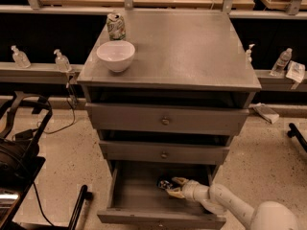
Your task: Pick pepsi can from bottom drawer and place on counter
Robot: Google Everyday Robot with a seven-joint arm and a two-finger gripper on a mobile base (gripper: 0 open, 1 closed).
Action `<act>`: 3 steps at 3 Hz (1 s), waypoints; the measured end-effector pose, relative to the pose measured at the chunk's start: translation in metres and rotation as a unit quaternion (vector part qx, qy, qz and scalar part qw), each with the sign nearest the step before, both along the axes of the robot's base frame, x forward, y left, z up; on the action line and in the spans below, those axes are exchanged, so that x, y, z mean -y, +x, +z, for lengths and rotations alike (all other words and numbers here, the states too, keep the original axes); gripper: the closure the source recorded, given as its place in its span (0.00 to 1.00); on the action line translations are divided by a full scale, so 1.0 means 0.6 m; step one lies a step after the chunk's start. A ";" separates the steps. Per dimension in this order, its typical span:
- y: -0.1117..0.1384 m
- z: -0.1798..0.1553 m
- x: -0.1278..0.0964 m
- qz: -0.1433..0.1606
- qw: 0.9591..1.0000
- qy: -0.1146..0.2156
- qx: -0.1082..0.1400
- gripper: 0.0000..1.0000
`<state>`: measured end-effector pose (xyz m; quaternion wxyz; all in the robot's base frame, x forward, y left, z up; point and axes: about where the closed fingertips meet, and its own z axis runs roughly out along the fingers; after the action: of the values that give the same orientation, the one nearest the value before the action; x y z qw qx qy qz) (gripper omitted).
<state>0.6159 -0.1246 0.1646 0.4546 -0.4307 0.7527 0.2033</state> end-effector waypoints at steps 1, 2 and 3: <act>-0.012 0.041 -0.007 0.012 1.000 0.019 0.019 1.00; -0.036 0.089 -0.016 0.026 0.999 0.031 0.037 1.00; -0.049 0.103 -0.019 0.029 0.998 0.031 0.039 1.00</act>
Offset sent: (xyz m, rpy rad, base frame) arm -0.0392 0.0103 0.0870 0.0775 -0.1156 0.0769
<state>0.5868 -0.1134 0.2262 0.4909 -0.4455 0.7148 0.2228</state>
